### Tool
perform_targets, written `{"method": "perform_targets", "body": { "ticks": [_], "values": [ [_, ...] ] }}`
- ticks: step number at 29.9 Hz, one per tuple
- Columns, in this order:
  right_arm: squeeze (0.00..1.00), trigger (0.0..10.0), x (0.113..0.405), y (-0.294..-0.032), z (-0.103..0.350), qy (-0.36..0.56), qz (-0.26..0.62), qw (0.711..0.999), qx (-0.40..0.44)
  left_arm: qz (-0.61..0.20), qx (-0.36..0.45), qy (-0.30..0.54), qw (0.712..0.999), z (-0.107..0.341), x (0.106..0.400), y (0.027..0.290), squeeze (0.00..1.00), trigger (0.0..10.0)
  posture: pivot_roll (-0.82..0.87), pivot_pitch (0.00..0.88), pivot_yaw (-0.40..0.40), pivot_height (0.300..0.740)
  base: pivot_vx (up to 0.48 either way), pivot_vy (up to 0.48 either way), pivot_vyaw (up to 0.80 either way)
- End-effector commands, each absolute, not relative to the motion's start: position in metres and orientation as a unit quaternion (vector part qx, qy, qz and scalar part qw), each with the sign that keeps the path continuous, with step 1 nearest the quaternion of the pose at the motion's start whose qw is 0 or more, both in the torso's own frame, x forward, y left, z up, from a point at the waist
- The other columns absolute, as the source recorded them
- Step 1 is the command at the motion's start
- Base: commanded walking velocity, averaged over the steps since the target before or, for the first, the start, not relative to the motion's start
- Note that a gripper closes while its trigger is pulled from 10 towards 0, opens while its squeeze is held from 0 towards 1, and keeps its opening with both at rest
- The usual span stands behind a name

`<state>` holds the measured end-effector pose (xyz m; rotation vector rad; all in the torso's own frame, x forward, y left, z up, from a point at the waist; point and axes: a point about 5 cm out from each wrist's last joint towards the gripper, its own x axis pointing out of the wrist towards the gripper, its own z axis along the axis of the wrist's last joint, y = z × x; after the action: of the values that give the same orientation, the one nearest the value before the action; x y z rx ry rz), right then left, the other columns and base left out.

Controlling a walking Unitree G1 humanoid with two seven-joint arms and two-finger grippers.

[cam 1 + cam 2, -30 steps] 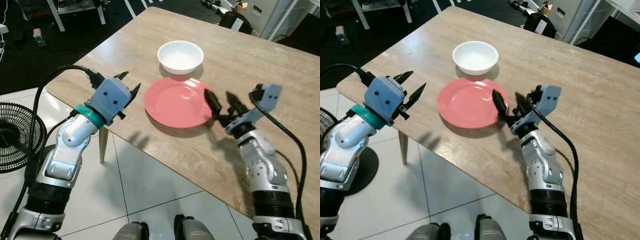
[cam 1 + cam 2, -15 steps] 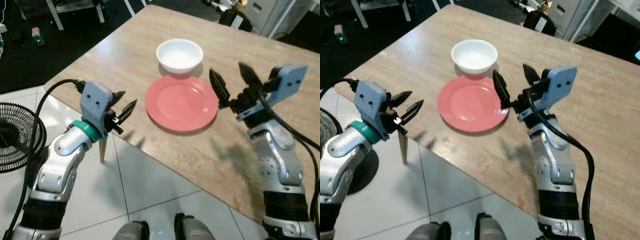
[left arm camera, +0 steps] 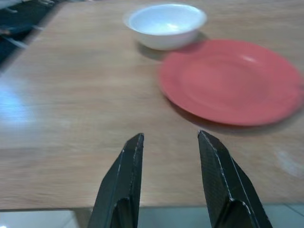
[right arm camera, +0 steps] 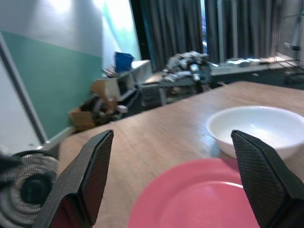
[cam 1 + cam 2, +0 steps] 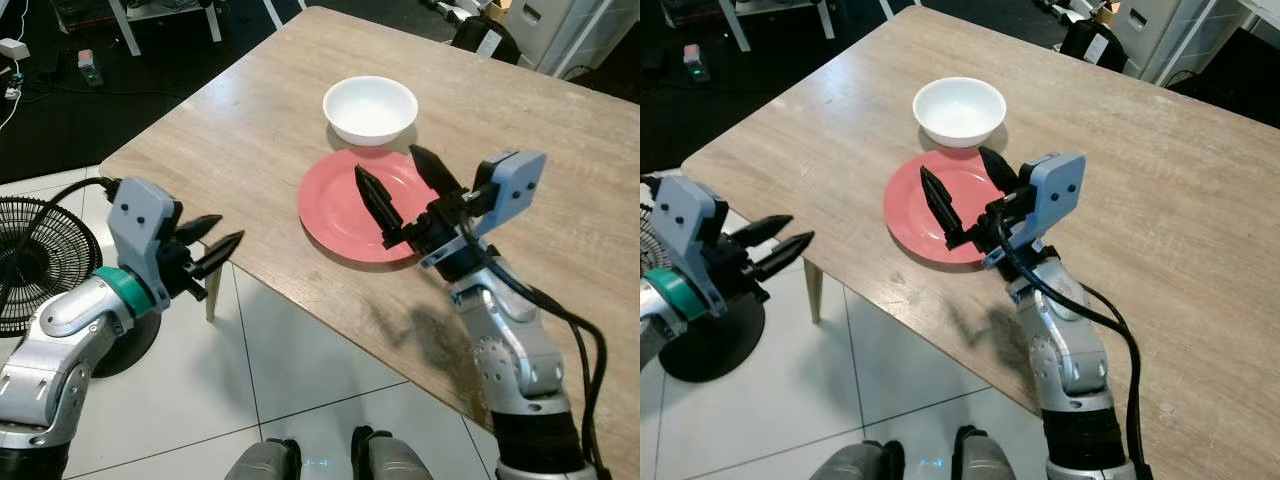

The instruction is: Setting the table

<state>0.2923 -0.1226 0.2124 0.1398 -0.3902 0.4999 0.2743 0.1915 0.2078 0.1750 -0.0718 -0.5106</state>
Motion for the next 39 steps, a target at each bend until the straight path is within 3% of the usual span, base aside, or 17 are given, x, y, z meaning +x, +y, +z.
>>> {"method": "perform_targets", "body": {
  "ticks": [1, 7, 11, 25, 39],
  "values": [
    [0.00, 10.0, 0.291, -0.119, 0.205, -0.183, 0.232, 0.953, 0.064, -0.209, 0.090, -0.042, 0.973, 0.209, 0.278, 0.197, 0.00, 10.0, 0.03, 0.128, 0.105, 0.740, 0.000, 0.000, 0.00],
    [0.00, 10.0, 0.293, -0.114, 0.189, -0.162, 0.204, 0.965, 0.016, -0.097, 0.094, -0.069, 0.988, 0.211, 0.301, 0.196, 0.00, 10.0, 0.02, 0.130, 0.100, 0.740, 0.000, 0.000, 0.00],
    [0.00, 10.0, 0.299, -0.123, 0.185, -0.152, 0.170, 0.974, -0.013, -0.066, 0.059, -0.074, 0.993, 0.211, 0.309, 0.193, 0.00, 10.0, 0.00, 0.133, 0.097, 0.740, 0.000, 0.000, 0.00],
    [0.00, 10.0, 0.306, -0.140, 0.180, -0.146, 0.100, 0.984, -0.024, -0.026, 0.066, -0.084, 0.994, 0.210, 0.314, 0.189, 0.00, 10.0, 0.00, 0.145, 0.095, 0.740, 0.000, 0.000, 0.00],
    [0.00, 10.0, 0.307, -0.144, 0.177, -0.143, 0.087, 0.985, -0.031, -0.038, 0.061, -0.097, 0.993, 0.211, 0.313, 0.182, 0.00, 10.0, -0.01, 0.151, 0.091, 0.740, -0.458, 0.000, 0.00]
  ]
}}
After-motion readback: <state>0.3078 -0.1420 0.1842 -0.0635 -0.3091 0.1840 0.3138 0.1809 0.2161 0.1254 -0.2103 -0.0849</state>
